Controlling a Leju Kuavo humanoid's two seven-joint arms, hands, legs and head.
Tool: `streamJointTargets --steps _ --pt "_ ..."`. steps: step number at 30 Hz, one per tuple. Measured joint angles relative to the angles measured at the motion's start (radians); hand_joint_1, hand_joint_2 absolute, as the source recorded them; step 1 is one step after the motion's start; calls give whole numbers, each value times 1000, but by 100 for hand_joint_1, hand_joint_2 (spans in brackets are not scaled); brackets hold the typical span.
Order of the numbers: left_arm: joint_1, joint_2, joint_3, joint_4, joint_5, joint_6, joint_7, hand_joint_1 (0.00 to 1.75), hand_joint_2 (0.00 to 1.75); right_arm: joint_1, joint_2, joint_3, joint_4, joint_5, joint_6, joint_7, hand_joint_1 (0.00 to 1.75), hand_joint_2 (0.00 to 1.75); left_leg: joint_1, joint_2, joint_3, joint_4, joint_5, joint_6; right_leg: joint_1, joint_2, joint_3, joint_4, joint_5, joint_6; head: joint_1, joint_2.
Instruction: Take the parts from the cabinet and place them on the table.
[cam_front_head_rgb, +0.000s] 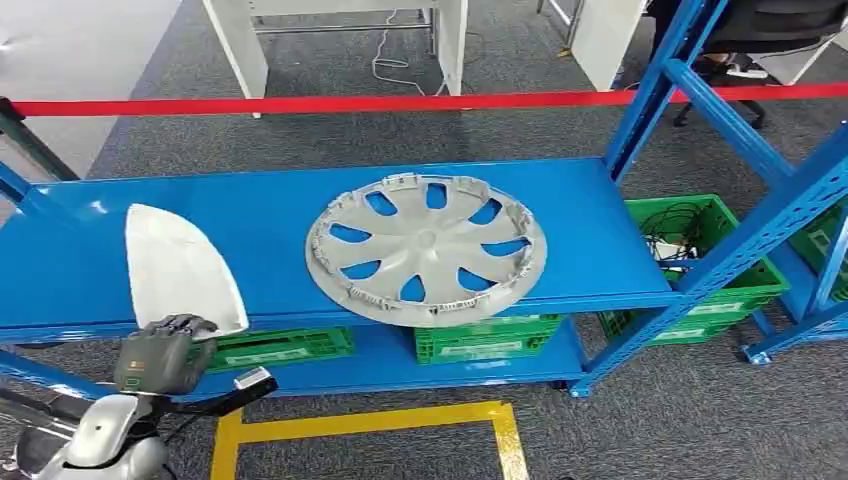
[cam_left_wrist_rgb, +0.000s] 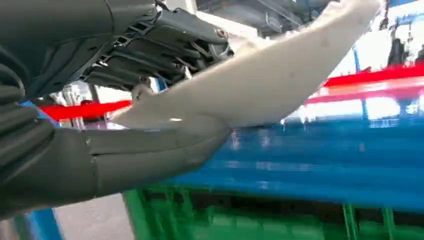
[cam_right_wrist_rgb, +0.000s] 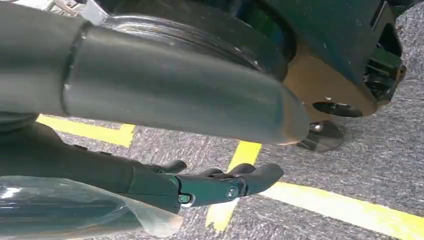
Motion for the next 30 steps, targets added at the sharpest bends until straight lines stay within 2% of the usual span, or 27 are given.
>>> streamJointTargets --steps 4,9,12,13,15,18,20,23,27,30 --pt "-6 3 0 0 13 11 0 175 175 -2 0 0 0 0 -1 0 0 0 0 0 0 0 0 0 0 0 0 0 0 0 0 0" --pt "0 6 6 -33 42 89 -18 175 175 -2 0 0 0 -3 -8 -5 0 0 0 0 0 0 0 0 0 0 1 0 0 0 0 0" --pt "12 7 19 -69 43 99 -35 175 175 -3 0 0 0 -3 -10 -6 0 0 0 0 0 0 1 0 0 0 0 0 0 0 0 0" --pt "24 5 32 -90 48 100 -59 175 175 -2 0 0 0 -6 -11 -6 0 0 0 0 0 0 1 0 0 1 0 0 0 0 0 0" --pt "51 -15 81 -160 54 101 -149 175 175 0 0 0 0 -8 -14 -11 0 0 0 0 0 0 1 0 0 0 -1 0 0 0 0 0" --pt "80 -74 182 -292 67 102 -292 175 175 -2 0 0 0 -13 -18 -17 0 0 0 0 -1 0 0 0 0 1 -1 0 0 0 0 0" --pt "91 -108 233 -369 69 103 -361 175 175 0 0 0 0 -18 -21 -21 0 0 0 0 -1 0 0 0 0 1 -1 0 0 0 0 0" --pt "102 -146 292 -465 70 104 -395 175 175 0 0 0 0 -19 -22 -23 0 0 0 0 0 0 0 0 0 1 -1 0 0 0 0 0" --pt "113 -174 332 -530 71 104 -408 175 175 0 0 0 0 -20 -23 -23 0 0 0 0 0 0 1 0 0 0 -1 0 1 0 0 0" --pt "118 -207 369 -570 88 104 -501 175 175 0 0 0 0 -22 -24 -25 0 0 0 0 0 0 1 0 0 0 -1 0 1 1 0 0"
